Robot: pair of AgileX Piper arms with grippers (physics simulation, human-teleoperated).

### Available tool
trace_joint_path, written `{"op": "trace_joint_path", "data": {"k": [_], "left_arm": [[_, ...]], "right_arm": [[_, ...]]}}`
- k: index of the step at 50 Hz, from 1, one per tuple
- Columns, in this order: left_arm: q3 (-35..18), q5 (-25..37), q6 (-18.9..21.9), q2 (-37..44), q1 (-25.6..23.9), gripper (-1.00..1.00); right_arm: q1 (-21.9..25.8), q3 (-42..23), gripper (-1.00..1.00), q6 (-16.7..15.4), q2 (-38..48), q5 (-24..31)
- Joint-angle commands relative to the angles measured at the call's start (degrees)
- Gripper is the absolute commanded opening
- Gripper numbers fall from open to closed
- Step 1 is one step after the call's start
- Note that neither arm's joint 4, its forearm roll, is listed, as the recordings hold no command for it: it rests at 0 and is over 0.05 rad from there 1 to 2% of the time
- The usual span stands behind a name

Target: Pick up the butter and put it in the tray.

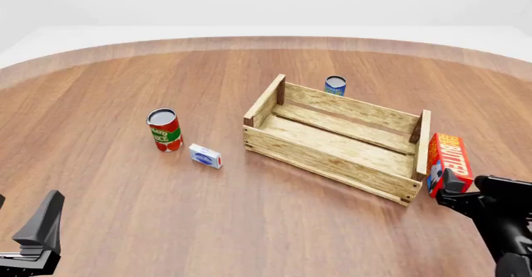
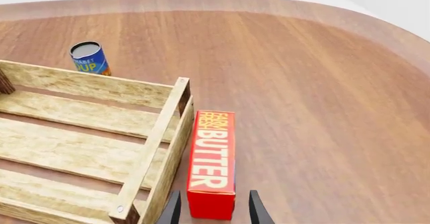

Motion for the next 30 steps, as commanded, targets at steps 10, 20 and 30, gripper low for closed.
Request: {"op": "trace_joint_path", "data": {"k": [10,20,30], "left_arm": [[0.0,0.0,0.0,0.0,0.0,1.00],[0.0,0.0,0.0,0.0,0.0,1.00],[0.0,0.0,0.0,0.0,0.0,1.00]], "right_arm": [[0.2,-1.4,1.00,0.2,2.9,-0.5],[0.6,-1.9,1.00,0.2,3.7,-0.6],[0.6,-2.4,1.00,0.1,4.6,-0.5]]}}
